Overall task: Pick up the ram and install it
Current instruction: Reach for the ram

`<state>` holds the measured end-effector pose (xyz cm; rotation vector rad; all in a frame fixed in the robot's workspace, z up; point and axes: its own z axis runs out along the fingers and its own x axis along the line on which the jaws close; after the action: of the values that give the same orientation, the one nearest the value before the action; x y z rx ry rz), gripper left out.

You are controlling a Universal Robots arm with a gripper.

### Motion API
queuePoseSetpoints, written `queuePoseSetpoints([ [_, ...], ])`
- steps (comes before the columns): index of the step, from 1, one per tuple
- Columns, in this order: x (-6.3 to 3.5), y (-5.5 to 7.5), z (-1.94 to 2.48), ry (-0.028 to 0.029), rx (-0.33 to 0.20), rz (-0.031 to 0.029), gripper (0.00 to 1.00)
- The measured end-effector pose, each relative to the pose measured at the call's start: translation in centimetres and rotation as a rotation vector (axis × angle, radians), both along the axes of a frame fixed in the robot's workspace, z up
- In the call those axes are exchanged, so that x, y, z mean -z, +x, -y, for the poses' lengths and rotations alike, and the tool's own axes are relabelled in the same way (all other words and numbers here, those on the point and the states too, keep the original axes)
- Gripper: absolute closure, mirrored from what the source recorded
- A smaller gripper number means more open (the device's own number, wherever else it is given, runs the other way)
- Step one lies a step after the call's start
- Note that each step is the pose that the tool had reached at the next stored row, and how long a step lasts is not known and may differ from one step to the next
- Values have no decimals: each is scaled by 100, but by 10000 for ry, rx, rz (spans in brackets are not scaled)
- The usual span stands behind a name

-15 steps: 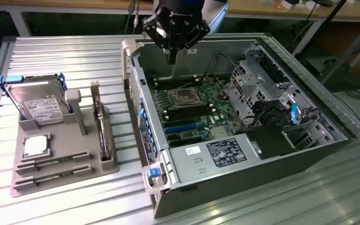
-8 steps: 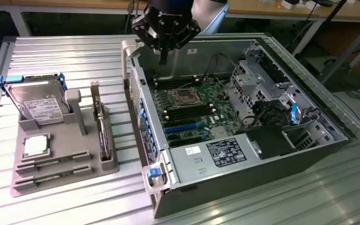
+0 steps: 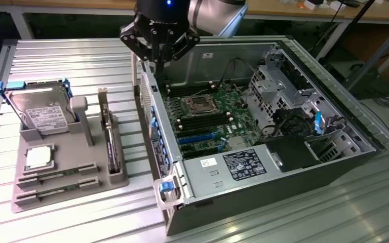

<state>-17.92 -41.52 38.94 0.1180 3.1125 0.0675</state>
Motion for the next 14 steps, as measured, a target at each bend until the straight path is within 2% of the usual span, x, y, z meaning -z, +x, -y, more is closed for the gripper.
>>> queuePoseSetpoints([
  [3, 17, -108, 87, 0, 1, 0, 89],
  [5, 27, -195, 128, 1, 0, 1, 89],
  [8, 38, -331, 159, 1, 0, 0, 89],
  [11, 60, -655, 225, -1, 2, 0, 89],
  [14, 73, -812, 265, 0, -1, 0, 89],
])
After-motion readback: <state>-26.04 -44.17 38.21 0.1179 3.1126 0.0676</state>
